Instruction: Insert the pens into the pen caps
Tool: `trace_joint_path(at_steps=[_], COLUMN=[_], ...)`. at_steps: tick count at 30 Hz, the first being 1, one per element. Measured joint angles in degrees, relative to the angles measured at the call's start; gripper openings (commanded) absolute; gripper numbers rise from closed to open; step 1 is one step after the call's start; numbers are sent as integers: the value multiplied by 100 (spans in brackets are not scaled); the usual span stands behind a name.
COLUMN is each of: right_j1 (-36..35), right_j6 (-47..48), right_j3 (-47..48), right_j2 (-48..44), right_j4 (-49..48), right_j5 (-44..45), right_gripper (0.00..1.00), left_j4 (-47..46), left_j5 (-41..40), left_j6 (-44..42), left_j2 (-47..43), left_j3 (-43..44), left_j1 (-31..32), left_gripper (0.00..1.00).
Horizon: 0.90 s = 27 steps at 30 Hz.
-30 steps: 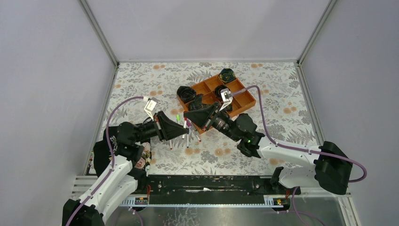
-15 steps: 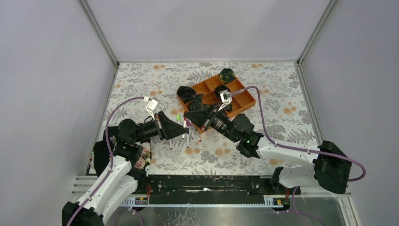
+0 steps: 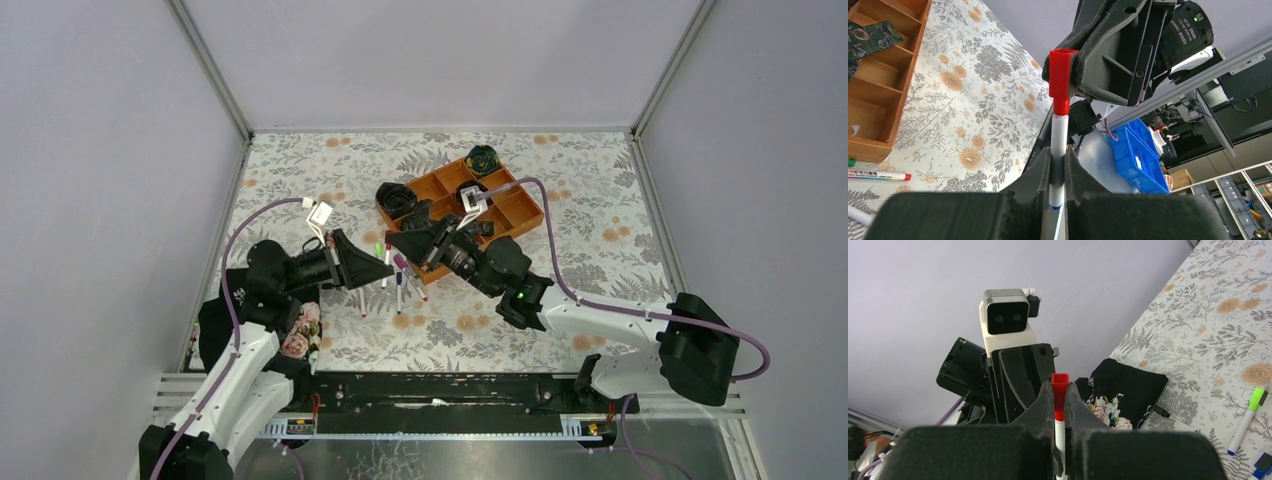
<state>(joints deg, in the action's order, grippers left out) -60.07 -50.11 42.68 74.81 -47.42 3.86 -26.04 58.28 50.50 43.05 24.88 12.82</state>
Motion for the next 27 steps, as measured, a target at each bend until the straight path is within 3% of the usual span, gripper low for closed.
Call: trace_joint_path(at_steps=[14, 27], right_j1=[2, 2], right_j6=[227, 505], right_j3=[476, 938], right_j2=[341, 476], right_j4=[81, 920], right_j5=[-245, -299], right_gripper=[0, 0], left_j4=[-181, -46], left_j5=[909, 1019], left_j6=[61, -90], left_j2=[376, 487], left_j3=[341, 354], left_j1=[-662, -846], left_gripper=[0, 0])
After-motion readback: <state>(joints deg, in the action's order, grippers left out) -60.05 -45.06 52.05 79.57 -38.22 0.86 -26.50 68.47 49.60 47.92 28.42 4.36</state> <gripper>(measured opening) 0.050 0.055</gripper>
